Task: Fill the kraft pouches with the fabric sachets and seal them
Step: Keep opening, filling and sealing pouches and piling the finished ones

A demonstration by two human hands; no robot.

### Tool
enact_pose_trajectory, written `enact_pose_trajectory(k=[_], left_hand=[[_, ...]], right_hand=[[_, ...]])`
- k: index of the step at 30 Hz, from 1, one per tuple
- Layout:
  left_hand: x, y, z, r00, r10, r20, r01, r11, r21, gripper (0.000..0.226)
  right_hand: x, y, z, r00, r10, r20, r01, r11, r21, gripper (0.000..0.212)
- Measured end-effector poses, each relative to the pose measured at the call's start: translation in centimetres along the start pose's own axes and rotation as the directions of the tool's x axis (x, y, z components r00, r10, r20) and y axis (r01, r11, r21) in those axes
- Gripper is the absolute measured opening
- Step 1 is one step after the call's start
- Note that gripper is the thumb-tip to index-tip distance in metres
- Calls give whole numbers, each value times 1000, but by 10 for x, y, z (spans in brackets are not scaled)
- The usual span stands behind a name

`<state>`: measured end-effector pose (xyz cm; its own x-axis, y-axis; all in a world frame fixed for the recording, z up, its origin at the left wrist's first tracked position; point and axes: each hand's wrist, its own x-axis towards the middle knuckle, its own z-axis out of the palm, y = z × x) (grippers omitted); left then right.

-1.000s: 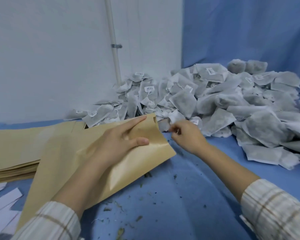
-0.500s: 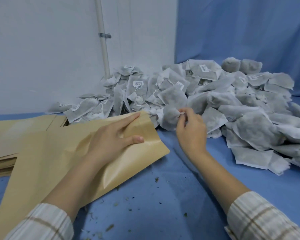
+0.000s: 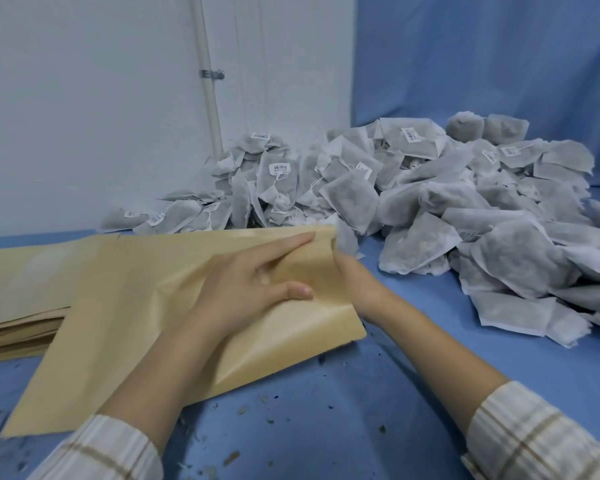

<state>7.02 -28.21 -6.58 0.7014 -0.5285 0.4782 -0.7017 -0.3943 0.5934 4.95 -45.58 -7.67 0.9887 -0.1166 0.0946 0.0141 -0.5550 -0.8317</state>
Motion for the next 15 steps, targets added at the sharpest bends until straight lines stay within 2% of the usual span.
enact_pose_trajectory(k=[1, 2, 3, 4, 5, 6, 7, 8, 9, 11, 12, 13, 14, 15], left_hand=[[-1, 2, 4, 998, 26, 49, -26, 1000, -7, 68], [-2, 4, 9, 994, 49, 97, -49, 999, -3, 69], [-3, 5, 14, 990, 59, 129, -60, 998, 4, 69], [-3, 6, 18, 989, 56, 134, -58, 998, 11, 67], [-2, 6, 20, 993, 42, 112, -44, 999, 15, 66], [-1, 5, 20, 997, 19, 76, -20, 1000, 16, 65], [0, 3, 19, 999, -7, 40, 6, 1000, 18, 64], [1, 2, 17, 1000, -27, 14, 27, 999, 22, 64], [1, 1, 17, 999, -36, 2, 36, 999, 29, 64], [0, 2, 18, 999, -32, 3, 32, 998, 54, 65], [0, 3, 20, 1000, -31, 7, 30, 997, 69, 65], [0, 4, 22, 1000, -28, 6, 27, 996, 83, 65], [0, 4, 23, 1000, -25, -2, 25, 996, 91, 65], [0, 4, 23, 1000, -24, -18, 26, 996, 87, 66]], right_hand=[[9, 3, 2, 979, 180, -93, -188, 978, -90, 36], [6, 1, 22, 976, 218, 2, -218, 975, -48, 39], [10, -13, 47, 940, 313, -134, -318, 948, -13, 42], [13, -18, 56, 903, 330, -276, -345, 939, -6, 45], [10, -21, 46, 950, 302, -82, -279, 936, 213, 47], [6, -8, 25, 973, 209, 98, -229, 924, 307, 44], [-6, -5, 20, 977, 205, 63, -214, 936, 279, 35], [-13, -6, 0, 968, 24, 250, -139, 881, 452, 23], [-14, 6, -18, 975, -50, 218, -44, 913, 406, 15], [-10, 16, -27, 994, -99, -49, 99, 995, -2, 15], [-6, 17, -23, 958, -212, -194, 157, 951, -265, 18], [-4, 21, -22, 911, -334, -242, 167, 835, -524, 22], [-1, 28, -24, 882, -416, -220, 135, 671, -729, 25], [1, 33, -33, 890, -419, -181, 53, 489, -871, 27]])
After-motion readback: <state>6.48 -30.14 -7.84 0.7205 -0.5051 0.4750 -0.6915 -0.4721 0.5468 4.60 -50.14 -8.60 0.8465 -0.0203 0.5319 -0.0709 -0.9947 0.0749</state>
